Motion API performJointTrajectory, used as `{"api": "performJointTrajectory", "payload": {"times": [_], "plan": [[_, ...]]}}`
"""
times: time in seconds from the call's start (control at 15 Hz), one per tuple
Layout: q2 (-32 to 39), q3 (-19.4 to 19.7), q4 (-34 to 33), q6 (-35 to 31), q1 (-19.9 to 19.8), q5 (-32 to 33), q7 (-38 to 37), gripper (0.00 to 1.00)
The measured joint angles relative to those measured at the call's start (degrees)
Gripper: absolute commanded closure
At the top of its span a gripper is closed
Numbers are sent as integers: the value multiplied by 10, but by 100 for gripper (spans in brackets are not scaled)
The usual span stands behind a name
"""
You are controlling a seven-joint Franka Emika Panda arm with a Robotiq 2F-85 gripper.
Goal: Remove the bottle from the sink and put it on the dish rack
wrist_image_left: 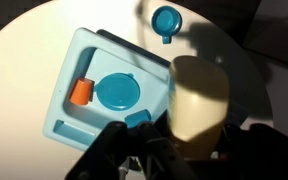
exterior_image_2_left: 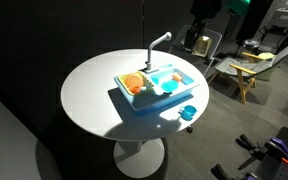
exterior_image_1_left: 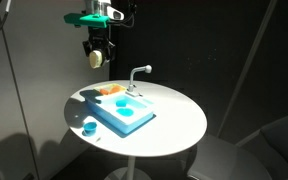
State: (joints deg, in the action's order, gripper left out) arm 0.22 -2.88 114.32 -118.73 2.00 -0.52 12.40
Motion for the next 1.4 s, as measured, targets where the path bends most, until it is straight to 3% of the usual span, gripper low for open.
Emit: {"api": "performJointTrajectory", "payload": {"times": [0.73, 1.4], "plan": [[-11, -8, -1, -1, 16, 0, -1, 95], [54, -12, -51, -5, 18, 7, 8, 95]]}}
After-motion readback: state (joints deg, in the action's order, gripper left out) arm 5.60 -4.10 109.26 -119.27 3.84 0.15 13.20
